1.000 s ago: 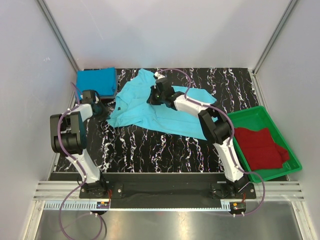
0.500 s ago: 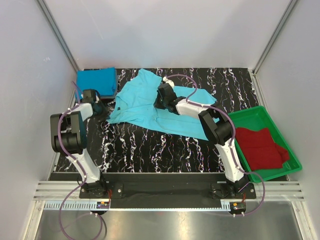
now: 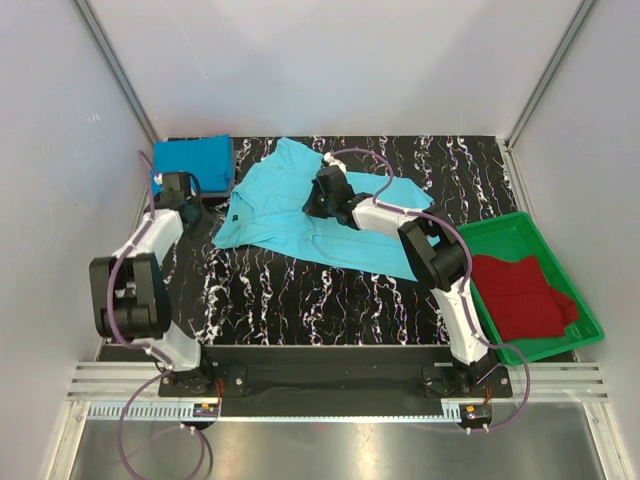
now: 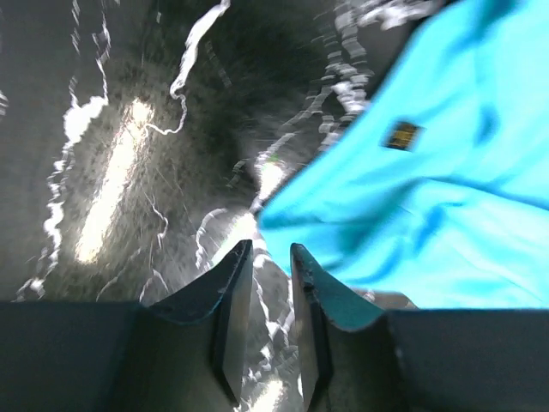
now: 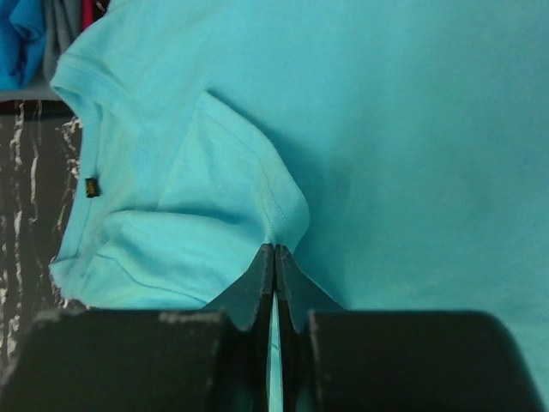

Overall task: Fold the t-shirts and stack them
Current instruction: Fold the tshirt

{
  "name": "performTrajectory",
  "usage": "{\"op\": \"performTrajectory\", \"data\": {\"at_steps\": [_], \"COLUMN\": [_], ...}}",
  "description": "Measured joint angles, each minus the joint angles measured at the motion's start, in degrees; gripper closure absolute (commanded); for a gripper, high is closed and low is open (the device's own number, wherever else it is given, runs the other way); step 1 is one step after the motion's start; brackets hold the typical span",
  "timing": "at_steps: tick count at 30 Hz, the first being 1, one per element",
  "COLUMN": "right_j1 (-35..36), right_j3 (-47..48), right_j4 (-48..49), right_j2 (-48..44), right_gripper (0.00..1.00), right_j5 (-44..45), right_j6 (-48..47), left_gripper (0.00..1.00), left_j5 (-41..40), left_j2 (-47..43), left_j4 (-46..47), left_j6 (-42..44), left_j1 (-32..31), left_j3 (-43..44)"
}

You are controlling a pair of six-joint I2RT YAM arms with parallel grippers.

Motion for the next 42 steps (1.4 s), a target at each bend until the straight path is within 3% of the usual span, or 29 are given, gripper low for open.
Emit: {"op": "performTrajectory", "data": {"at_steps": [3, 7, 12, 18, 27, 42], "right_j1": [0.0, 0.0, 0.0, 0.0, -1.6, -2.8], "right_j3": [1.6, 3.3, -1.1, -15.4, -26.2, -33.1], "right_j4": [-1.8, -6.3, -12.9, -17.1, -21.4, -19.7], "right_j2": [0.0, -1.6, -10.2, -22.8, -22.1, -26.5], "right_gripper": [0.78, 0.75, 0.79, 0.82, 0.85, 0.85], "right_j5": [-1.7, -2.8, -2.2, -2.2, -2.2, -2.7], "right_j6": [-0.2, -0.5, 0.3, 2.3, 1.7, 0.5], "left_gripper": [0.69, 0.71, 0.72, 0.73, 0.74, 0.69], "left_j5": [-2.3, -2.5, -2.2, -4.7, -14.2, -18.3], "left_j2": [-4.8, -6.4, -5.8, -0.2, 8.5, 7.8], "left_j4": [0.0, 0.3, -0.5, -0.5, -3.4, -6.2], "left_j6": [0.0, -0.9, -3.2, -4.0, -3.7, -2.6], "left_j1": [-4.1, -10.4, -11.5, -11.5, -10.9, -4.9], "left_j3": [-1.1, -2.7, -6.6, -6.5, 0.3, 2.2]}}
